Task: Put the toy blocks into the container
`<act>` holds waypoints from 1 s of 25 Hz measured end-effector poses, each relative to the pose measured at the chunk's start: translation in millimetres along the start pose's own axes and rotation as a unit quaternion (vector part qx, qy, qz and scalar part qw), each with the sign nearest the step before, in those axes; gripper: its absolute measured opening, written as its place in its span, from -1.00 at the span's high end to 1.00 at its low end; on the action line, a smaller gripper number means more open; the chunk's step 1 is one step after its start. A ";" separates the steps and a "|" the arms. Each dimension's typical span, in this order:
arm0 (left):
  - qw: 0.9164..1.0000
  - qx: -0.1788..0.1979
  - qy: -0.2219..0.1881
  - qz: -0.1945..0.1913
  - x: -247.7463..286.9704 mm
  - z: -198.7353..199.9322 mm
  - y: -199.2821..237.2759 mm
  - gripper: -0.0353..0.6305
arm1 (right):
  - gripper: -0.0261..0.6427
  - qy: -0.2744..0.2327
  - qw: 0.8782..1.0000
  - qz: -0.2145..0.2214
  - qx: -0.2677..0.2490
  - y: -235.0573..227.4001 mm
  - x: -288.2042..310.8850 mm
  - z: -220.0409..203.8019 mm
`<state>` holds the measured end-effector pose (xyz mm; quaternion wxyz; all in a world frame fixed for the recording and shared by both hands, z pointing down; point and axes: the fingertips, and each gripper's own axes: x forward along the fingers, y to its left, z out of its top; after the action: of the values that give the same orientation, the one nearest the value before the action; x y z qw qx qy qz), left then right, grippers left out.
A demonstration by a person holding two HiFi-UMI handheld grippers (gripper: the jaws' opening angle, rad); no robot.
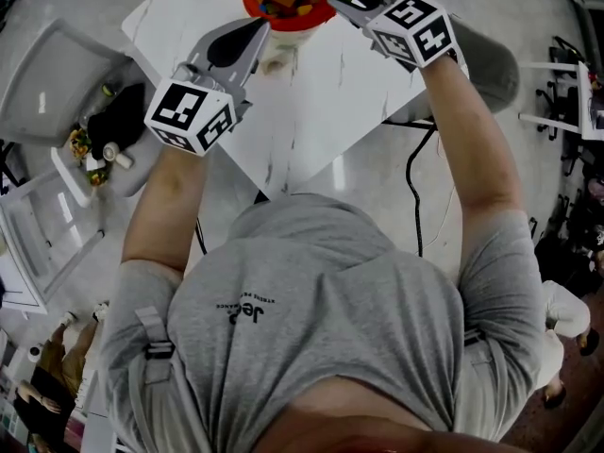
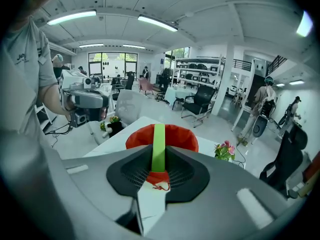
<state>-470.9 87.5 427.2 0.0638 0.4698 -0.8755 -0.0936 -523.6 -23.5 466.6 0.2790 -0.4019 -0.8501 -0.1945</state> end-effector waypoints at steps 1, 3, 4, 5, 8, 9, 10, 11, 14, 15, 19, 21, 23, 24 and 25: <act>1.000 0.001 -0.002 0.001 0.5 2.9 0.9 0.72 | 0.71 0.002 1.000 -0.001 0.001 -3.7 3.2 4.5; 1.000 0.003 -0.004 0.003 1.2 6.9 2.4 0.72 | 0.71 0.006 1.000 -0.004 0.008 -10.4 9.4 11.7; 1.000 0.003 -0.005 0.004 1.4 8.4 3.3 0.72 | 0.70 0.007 1.000 -0.007 0.011 -13.8 12.5 14.6; 1.000 0.004 -0.005 0.005 1.6 9.7 4.1 0.72 | 0.70 0.009 1.000 -0.012 0.013 -17.4 15.5 17.1; 1.000 0.003 -0.006 0.009 2.3 11.8 6.0 0.72 | 0.70 0.014 1.000 -0.023 0.015 -25.8 23.4 21.7; 1.000 0.003 -0.006 0.009 2.5 11.8 6.3 0.72 | 0.70 0.015 0.999 -0.025 0.015 -27.3 25.9 22.4; 1.000 0.003 -0.006 0.010 2.4 11.6 6.6 0.72 | 0.70 0.017 0.999 -0.026 0.014 -28.2 28.3 22.9; 1.000 0.003 -0.006 0.011 2.2 11.2 7.0 0.72 | 0.70 0.017 0.999 -0.028 0.014 -28.7 30.7 23.6; 1.000 0.002 -0.007 0.014 0.7 10.6 7.9 0.72 | 0.70 0.009 0.999 -0.030 0.016 -28.0 37.1 27.6; 1.000 0.002 -0.007 0.014 0.3 10.2 8.2 0.72 | 0.58 0.003 0.999 -0.026 0.021 -26.6 38.8 29.8; 1.000 0.000 -0.005 0.016 -0.6 7.2 9.5 0.72 | 0.11 -0.025 0.999 -0.015 0.031 -21.6 38.4 40.8; 1.000 -0.001 -0.006 0.017 -1.1 6.6 9.9 0.72 | 0.10 -0.030 0.999 -0.013 0.029 -18.1 35.4 43.7; 1.000 -0.002 -0.006 0.018 -2.2 6.4 9.9 0.72 | 0.10 -0.032 0.999 -0.005 0.029 -11.4 33.3 44.7; 1.000 -0.003 -0.005 0.018 -2.6 5.9 9.7 0.73 | 0.10 -0.033 0.999 -0.001 0.030 -7.7 32.5 44.4; 1.000 -0.004 -0.005 0.017 -2.6 5.3 9.3 0.72 | 0.10 -0.033 0.999 0.002 0.030 -4.6 31.8 43.9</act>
<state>-478.1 95.3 424.0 0.0630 0.4538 -0.8835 -0.0978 -557.8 16.4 452.5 0.2632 -0.4016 -0.8635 -0.1546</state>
